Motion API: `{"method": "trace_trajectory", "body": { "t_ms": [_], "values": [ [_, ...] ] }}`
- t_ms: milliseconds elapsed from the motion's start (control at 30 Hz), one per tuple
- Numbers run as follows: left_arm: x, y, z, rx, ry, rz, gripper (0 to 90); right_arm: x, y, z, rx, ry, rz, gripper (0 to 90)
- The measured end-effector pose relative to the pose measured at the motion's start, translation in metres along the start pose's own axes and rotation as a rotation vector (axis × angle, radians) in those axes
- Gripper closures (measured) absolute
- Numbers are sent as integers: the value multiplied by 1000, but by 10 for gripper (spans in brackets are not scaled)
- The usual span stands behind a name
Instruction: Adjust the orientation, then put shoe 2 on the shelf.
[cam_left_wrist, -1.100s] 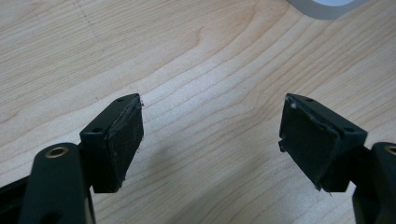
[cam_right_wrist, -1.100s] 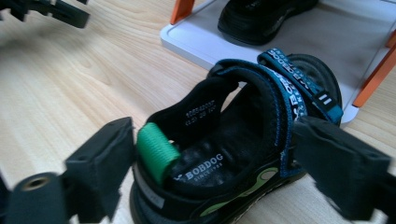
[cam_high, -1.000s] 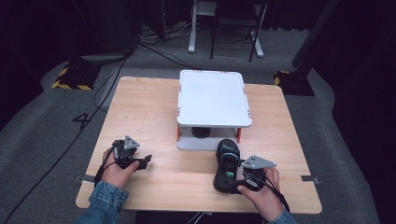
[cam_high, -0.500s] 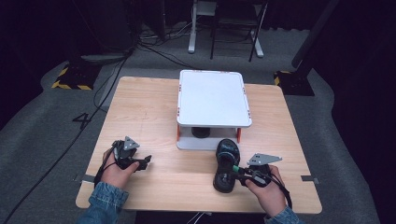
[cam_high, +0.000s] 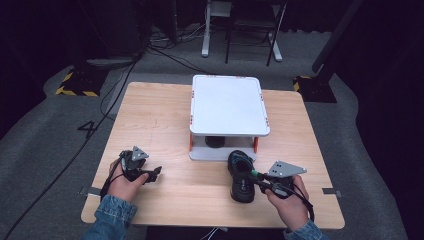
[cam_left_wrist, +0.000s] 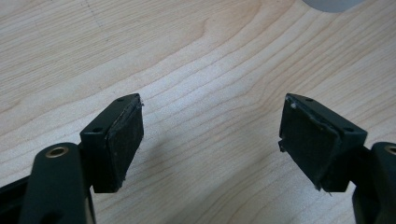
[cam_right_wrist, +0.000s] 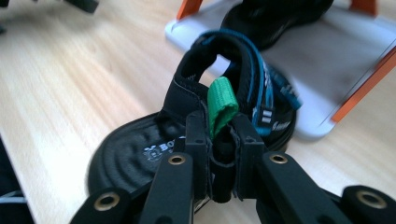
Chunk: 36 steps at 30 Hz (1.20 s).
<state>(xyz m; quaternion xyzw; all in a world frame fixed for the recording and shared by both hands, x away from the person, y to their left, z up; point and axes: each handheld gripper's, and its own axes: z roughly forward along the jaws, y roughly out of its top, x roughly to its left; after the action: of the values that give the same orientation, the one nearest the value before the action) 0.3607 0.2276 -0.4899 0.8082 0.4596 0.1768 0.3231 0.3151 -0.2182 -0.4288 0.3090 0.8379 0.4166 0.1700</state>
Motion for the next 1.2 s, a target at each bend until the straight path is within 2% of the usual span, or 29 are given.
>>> {"method": "trace_trajectory", "body": {
  "t_ms": [133,233,333,433,533,600,733,800,967,1067,1167,1200],
  "values": [
    [0,0,0,3,3,-1,226,-2,9,-3,-57,-28,-24,805],
    [0,-1,1,2,5,1,227,-5,17,-2,-89,-68,-51,806],
    [-1,-1,0,4,1,-1,227,-14,23,6,-108,-101,-63,806],
    [0,-2,-1,3,1,-5,227,-24,26,17,-118,-114,-64,806],
    [1,-3,-2,1,8,-4,227,-31,29,29,-113,-136,-89,806],
    [2,-5,-3,1,14,-2,227,-35,30,36,-108,-133,-117,805],
    [3,-9,-6,5,18,-9,227,-44,29,55,-84,-144,-122,804],
    [3,-10,-7,6,18,-13,227,-48,27,63,-84,-126,-116,805],
    [4,-14,-11,10,23,-21,227,-51,22,72,-70,-137,-135,788],
    [4,-15,-12,5,27,-17,227,-57,16,72,-95,-77,-69,732],
    [3,-15,-12,14,18,-12,226,-57,14,70,-117,-29,-39,511],
    [3,-15,-12,12,20,-16,227,-55,14,69,-120,-27,-36,459]
  ]
}}
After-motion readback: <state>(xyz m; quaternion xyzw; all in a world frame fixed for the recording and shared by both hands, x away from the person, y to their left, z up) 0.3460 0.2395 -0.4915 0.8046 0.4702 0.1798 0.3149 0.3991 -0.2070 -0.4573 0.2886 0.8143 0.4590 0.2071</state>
